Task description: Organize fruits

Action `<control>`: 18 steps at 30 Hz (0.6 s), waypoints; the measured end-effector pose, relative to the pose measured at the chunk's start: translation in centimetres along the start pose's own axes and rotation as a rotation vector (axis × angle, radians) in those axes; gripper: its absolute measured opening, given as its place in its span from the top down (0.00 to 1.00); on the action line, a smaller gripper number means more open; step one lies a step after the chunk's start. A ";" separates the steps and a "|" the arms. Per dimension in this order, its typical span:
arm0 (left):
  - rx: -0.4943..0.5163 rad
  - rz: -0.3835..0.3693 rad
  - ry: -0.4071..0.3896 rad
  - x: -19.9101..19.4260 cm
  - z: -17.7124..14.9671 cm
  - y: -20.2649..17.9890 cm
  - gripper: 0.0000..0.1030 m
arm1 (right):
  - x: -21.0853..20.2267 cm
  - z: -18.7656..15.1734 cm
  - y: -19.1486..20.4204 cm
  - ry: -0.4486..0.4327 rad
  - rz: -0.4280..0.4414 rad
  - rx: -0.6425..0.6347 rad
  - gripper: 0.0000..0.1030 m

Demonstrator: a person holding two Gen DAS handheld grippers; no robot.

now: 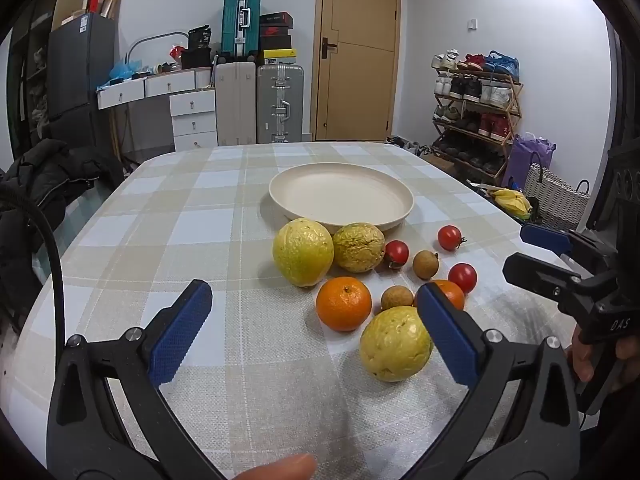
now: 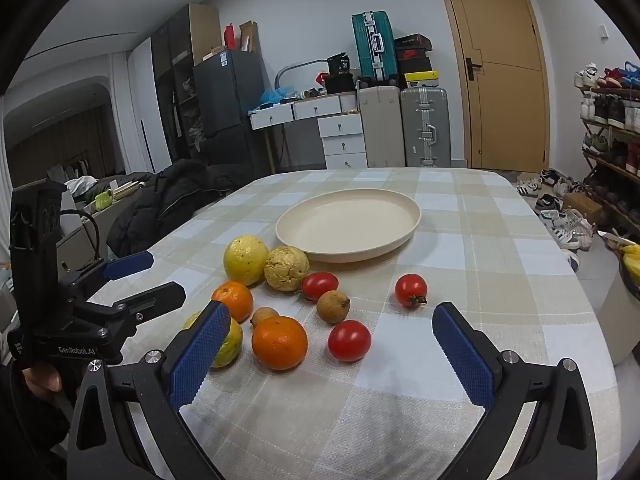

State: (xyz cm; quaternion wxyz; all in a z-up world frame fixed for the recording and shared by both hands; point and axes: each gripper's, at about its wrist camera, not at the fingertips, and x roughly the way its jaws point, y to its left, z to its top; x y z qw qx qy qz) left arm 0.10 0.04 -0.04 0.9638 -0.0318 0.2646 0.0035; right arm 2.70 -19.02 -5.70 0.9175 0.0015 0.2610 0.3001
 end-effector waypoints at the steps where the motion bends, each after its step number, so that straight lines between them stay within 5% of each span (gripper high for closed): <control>1: -0.003 0.001 0.000 0.0 0.0 0.1 0.01 | 0.0 0.0 0.0 0.001 0.000 0.001 0.00; 18: 0.005 0.006 0.005 0.6 -0.2 -0.6 0.01 | 0.0 -0.1 -0.3 0.015 -0.011 0.007 0.00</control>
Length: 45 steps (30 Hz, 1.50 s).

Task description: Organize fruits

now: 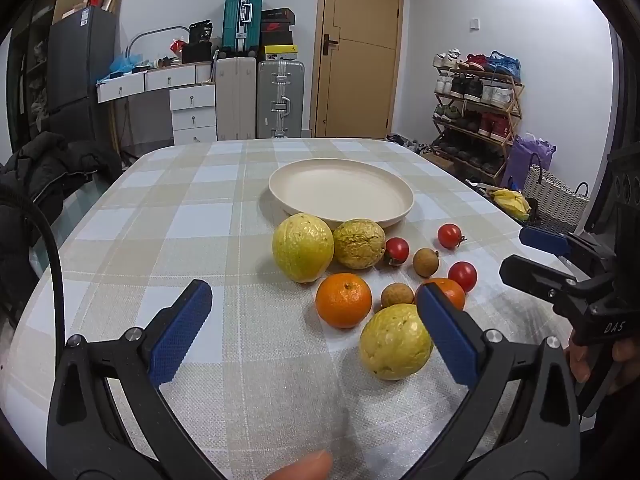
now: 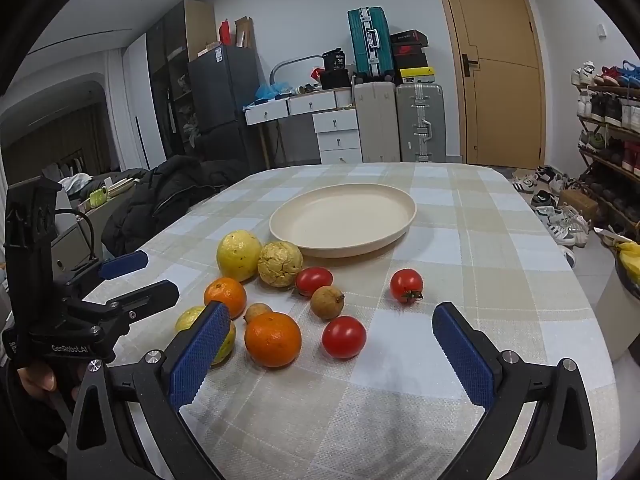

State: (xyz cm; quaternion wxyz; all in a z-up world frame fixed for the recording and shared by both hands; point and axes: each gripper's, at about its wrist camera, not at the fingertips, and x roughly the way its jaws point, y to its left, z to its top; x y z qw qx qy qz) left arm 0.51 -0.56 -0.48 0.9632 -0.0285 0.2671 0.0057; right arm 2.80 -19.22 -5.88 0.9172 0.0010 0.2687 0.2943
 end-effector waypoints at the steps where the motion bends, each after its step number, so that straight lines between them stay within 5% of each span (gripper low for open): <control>1: -0.006 0.000 -0.004 -0.2 0.0 0.4 0.01 | 0.1 0.0 0.0 0.002 0.001 0.000 0.00; 45: -0.016 -0.003 0.004 -0.3 -0.1 0.6 0.01 | 0.6 0.0 -0.4 0.026 -0.013 0.012 0.00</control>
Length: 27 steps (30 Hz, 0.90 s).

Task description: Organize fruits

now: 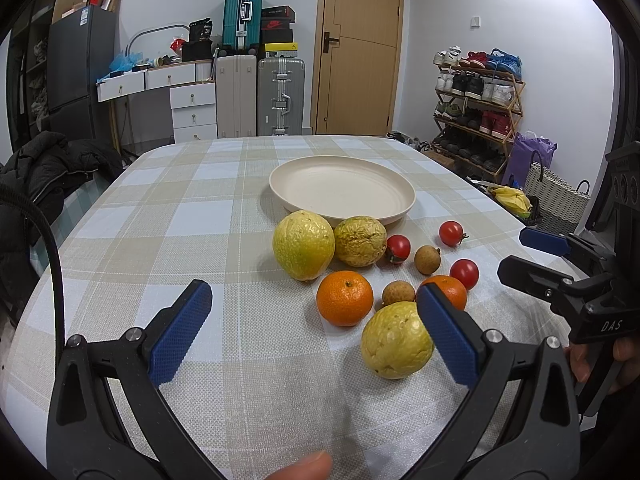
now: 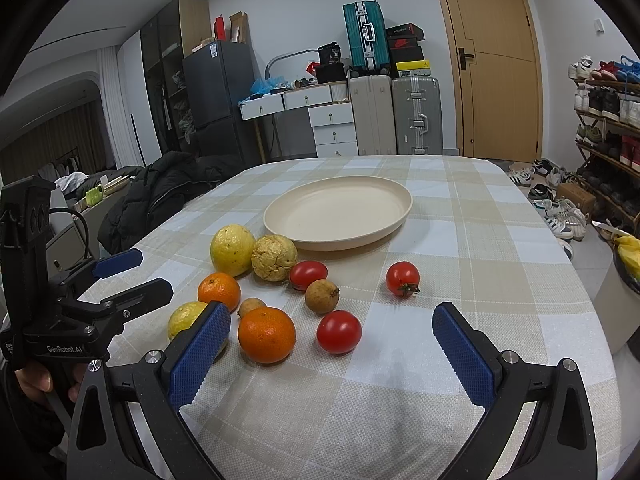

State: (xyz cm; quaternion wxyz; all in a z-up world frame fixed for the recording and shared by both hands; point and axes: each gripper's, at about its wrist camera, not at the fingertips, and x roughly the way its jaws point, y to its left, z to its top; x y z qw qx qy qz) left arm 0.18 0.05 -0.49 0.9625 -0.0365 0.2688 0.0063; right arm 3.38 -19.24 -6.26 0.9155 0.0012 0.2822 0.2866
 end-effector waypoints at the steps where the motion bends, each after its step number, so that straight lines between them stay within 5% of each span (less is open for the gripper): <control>1: 0.000 0.000 0.000 0.0 0.0 0.0 0.01 | 0.0 0.0 0.0 0.001 -0.001 0.000 0.00; 27: -0.001 0.002 0.001 0.1 -0.2 -0.1 0.01 | 0.4 -0.1 -0.2 0.009 0.004 0.014 0.00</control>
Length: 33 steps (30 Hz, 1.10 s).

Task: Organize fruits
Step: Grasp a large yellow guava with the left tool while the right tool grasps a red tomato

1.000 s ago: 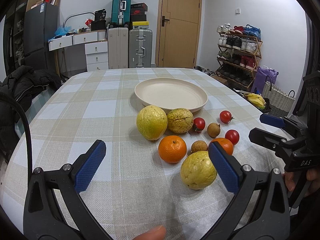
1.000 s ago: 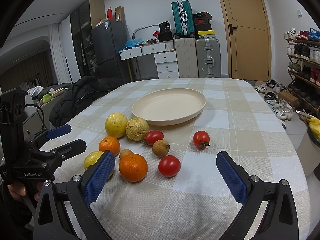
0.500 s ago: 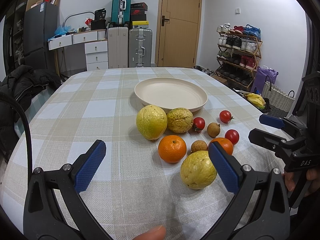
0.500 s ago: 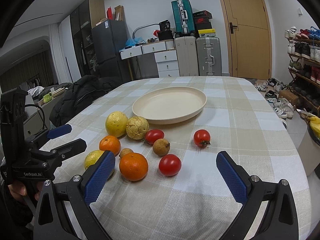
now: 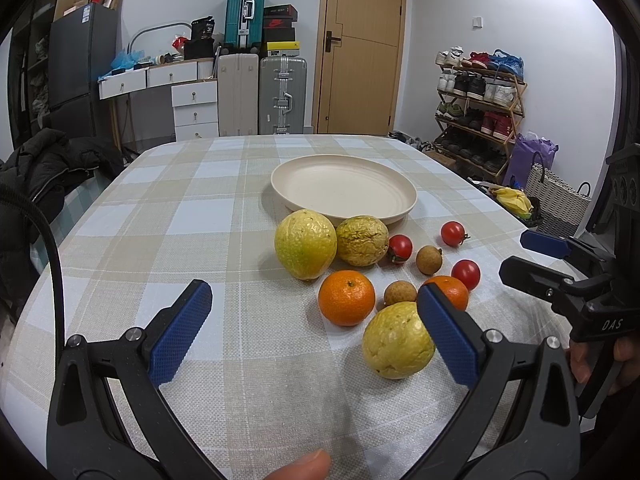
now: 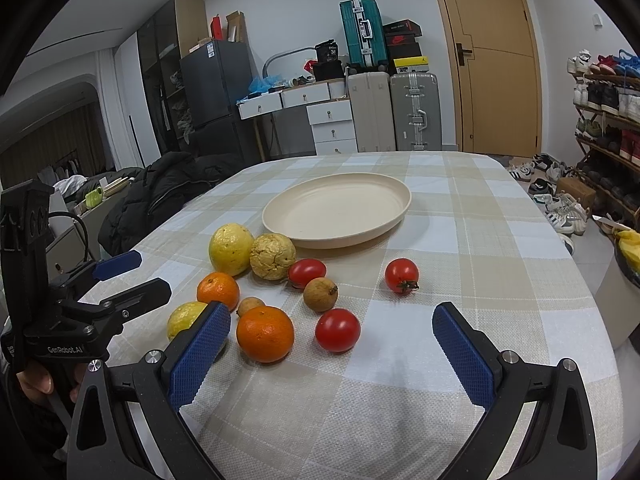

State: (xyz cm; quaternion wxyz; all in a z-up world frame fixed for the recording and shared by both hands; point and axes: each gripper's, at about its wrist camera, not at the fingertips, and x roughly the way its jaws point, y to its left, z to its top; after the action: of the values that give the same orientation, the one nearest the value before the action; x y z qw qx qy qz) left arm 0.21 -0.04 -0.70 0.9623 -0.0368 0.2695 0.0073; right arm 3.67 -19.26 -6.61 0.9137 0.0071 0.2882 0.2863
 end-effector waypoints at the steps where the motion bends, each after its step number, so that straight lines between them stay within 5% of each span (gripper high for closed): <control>1: 0.001 0.000 0.001 0.0 0.0 0.0 0.01 | 0.0 0.0 0.0 0.000 -0.001 0.001 0.00; 14: -0.003 -0.006 0.008 0.1 -0.2 0.0 0.01 | 0.5 0.4 -0.5 0.041 -0.038 0.021 0.00; 30: 0.084 -0.038 0.114 1.0 -0.4 -1.7 0.01 | 3.8 0.7 -2.4 0.248 -0.127 0.029 0.01; 33: 0.072 -0.076 0.154 1.5 -0.7 -1.7 0.01 | 4.6 0.6 -2.2 0.278 -0.105 0.024 0.13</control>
State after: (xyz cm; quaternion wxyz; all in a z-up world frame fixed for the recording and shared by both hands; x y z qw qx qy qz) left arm 1.23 -1.81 -1.98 0.9390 -0.0126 0.3411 -0.0417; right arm 8.23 -18.61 -8.89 0.8786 -0.0367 0.4154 0.2328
